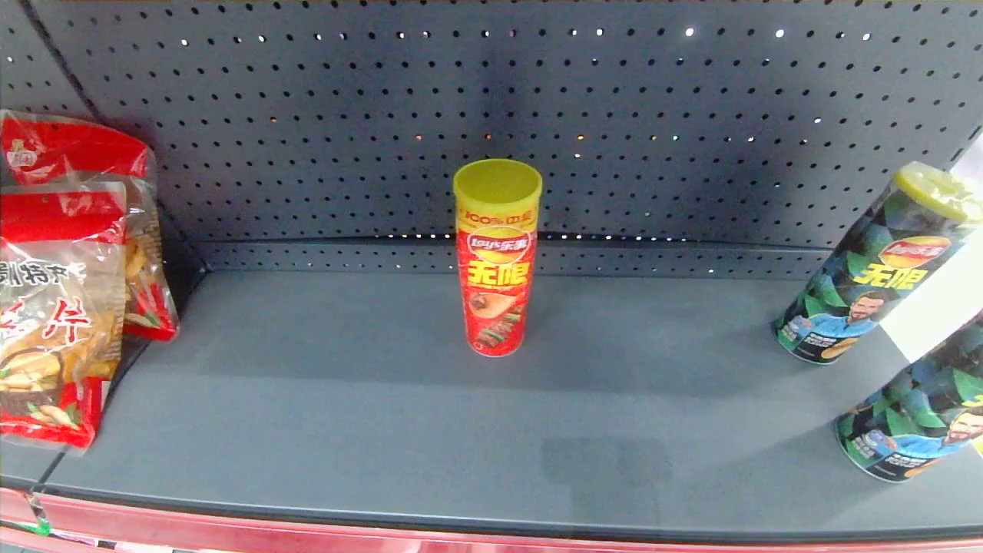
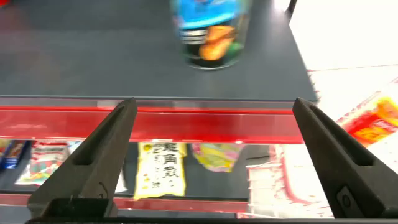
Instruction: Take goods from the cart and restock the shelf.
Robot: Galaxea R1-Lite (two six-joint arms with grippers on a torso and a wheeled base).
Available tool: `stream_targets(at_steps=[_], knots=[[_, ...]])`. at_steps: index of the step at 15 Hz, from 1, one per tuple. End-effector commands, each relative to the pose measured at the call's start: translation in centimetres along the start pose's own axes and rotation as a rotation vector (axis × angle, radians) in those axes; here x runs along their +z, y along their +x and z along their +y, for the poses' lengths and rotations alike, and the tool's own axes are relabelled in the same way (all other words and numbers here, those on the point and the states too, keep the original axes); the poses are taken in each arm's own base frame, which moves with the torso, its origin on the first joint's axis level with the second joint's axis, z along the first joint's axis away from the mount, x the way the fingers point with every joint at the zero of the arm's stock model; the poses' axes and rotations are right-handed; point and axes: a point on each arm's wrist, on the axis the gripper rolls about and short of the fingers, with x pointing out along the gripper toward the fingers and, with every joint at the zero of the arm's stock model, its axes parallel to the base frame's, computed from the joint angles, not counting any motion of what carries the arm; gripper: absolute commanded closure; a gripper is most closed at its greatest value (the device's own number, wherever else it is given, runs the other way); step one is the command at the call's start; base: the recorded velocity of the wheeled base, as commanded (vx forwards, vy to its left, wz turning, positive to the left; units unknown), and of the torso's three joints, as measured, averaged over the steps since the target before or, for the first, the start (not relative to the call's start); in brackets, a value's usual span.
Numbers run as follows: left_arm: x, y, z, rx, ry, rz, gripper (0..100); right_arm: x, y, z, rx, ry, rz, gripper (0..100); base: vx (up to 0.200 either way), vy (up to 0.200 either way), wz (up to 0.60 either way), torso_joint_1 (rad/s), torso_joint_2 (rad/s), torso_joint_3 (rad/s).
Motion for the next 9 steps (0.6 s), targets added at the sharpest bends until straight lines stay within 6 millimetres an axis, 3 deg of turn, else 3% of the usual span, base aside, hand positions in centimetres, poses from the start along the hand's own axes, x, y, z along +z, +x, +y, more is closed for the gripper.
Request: stream_targets(at_steps=[1, 9], knots=[[0.0, 0.0, 0.0, 0.0, 0.0, 0.001, 0, 0.0, 0.01, 0.0, 0.0, -0.001, 0.001, 0, 0.0, -0.2, 0.0, -0.002, 0.0, 0.002], [0.0, 0.0, 0.0, 0.0, -0.001, 0.001, 0, 0.0, 0.01, 0.0, 0.0, -0.001, 0.001, 0, 0.0, -0.2, 0.0, 0.003, 0.0, 0.004]])
